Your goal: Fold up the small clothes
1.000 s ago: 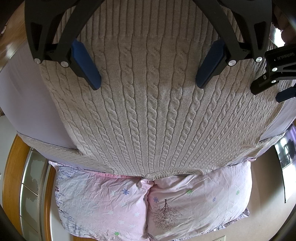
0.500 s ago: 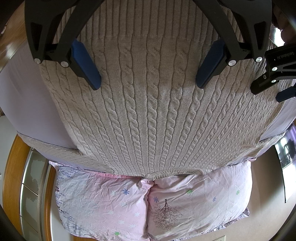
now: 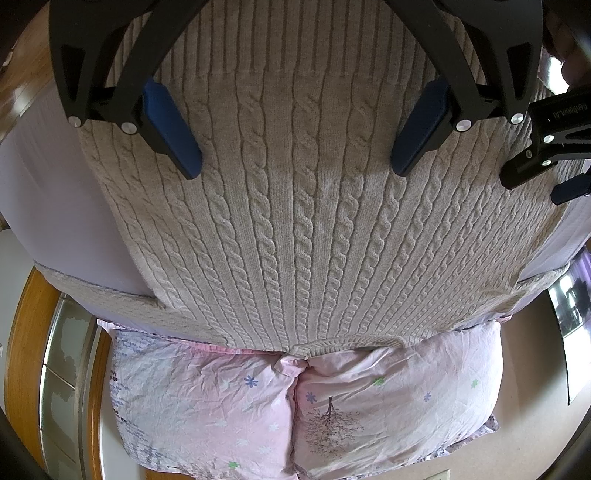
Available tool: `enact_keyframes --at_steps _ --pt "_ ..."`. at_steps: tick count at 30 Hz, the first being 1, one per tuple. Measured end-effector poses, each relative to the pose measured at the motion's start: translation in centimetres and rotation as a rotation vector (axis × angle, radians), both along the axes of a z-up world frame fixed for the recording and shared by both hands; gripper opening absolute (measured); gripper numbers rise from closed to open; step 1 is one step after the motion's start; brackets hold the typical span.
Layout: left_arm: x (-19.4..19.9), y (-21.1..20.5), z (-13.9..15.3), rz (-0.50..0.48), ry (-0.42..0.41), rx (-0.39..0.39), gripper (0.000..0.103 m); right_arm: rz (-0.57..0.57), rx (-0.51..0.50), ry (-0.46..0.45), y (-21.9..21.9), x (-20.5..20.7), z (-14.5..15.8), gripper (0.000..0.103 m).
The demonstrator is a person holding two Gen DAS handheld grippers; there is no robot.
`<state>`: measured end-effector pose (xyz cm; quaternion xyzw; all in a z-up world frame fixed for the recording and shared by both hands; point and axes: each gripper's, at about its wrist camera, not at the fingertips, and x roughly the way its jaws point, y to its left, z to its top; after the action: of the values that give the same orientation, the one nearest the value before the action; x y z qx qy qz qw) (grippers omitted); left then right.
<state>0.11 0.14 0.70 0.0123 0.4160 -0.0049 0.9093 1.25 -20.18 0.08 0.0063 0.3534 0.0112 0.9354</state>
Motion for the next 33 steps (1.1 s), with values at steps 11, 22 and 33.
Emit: enact_keyframes --at_steps 11,22,33 --pt "1.7 1.8 1.5 -0.111 -0.008 -0.100 0.101 -0.026 0.371 -0.051 -14.2 4.9 6.6 0.102" --pt "6.8 12.2 6.1 -0.017 -0.308 -0.336 0.101 -0.891 0.735 0.063 -43.2 13.2 0.9 0.045" --pt "8.6 23.2 5.6 0.267 -0.365 -0.465 0.101 -0.855 0.660 -0.106 -44.7 16.8 1.8 0.008"
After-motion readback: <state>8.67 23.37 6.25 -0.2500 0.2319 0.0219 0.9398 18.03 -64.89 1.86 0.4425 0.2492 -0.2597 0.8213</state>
